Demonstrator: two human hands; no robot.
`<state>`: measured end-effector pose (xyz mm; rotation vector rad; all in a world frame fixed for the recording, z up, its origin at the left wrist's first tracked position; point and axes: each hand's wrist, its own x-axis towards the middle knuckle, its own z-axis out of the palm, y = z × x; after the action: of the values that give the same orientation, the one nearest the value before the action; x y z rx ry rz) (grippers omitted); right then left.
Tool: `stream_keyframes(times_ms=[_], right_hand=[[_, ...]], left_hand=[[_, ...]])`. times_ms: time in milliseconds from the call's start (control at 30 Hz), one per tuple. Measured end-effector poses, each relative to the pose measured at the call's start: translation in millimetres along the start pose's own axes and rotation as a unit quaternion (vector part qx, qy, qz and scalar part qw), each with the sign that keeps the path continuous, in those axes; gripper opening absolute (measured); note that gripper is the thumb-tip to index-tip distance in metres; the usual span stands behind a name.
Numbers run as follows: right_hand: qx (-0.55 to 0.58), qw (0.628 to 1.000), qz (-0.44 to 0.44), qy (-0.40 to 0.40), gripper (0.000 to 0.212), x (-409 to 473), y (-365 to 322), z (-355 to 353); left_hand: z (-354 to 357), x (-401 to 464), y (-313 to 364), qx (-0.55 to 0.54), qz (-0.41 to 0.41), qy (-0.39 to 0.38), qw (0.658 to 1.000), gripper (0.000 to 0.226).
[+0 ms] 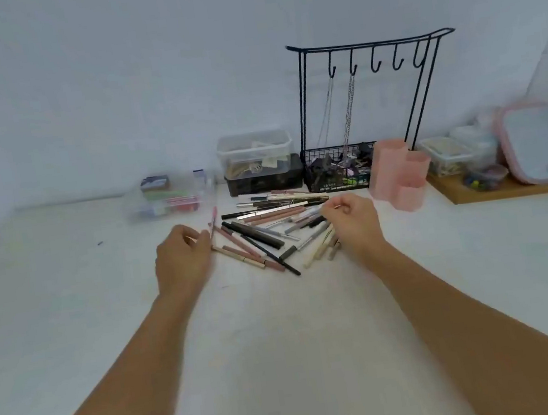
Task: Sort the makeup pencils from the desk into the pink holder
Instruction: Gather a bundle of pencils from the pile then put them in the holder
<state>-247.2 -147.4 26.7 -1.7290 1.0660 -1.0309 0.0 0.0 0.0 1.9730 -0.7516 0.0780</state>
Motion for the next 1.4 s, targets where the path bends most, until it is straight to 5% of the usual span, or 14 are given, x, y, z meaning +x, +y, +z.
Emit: stream_keyframes(times_ms=[100, 367, 800, 967, 1100, 1200, 1333, 1400], right_hand=[[-0.007, 1.0, -0.01, 0.014, 0.006, -11.8, 12.6, 0.3], [-0.046, 0.996, -0.031, -0.065, 0.005, -8.9, 13.9, 10.7], [-0.048, 0.989, -0.055, -0.128, 0.016, 0.8, 12.4, -9.8], [-0.187, 0.951, -0.121, -0.213, 0.023, -2.3, 12.6, -25.9], [-0.223, 0.923, -0.177, -0.258, 0.024, -8.5, 10.3, -18.4], [-0.28, 0.895, -0.232, -0.259, 0.016, -12.7, 6.3, -14.2], [-0.284, 0.88, -0.289, -0.247, 0.011, -16.1, 7.3, -11.2], [-0.213, 0.902, -0.3, -0.226, 0.01, -17.6, 5.6, -9.1]], left_hand=[[0.5, -4.4, -6.8, -0.022, -0.026, 0.003, 0.999, 0.012], [13.5, -0.1, -6.0, 0.189, 0.039, -0.045, 0.98, 0.025], [17.7, 3.9, -7.9, 0.234, 0.076, -0.044, 0.968, 0.028], [18.9, -0.2, 2.5, 0.022, 0.089, -0.044, 0.995, 0.025], [24.5, -21.1, 23.5, -0.081, 0.131, -0.058, 0.986, 0.024], [29.9, -40.1, 39.9, -0.179, 0.094, -0.141, 0.969, 0.024], [35.7, -42.6, 66.7, -0.177, 0.104, -0.167, 0.964, 0.021], [41.7, -40.9, 82.5, -0.187, 0.133, -0.163, 0.96, 0.018]])
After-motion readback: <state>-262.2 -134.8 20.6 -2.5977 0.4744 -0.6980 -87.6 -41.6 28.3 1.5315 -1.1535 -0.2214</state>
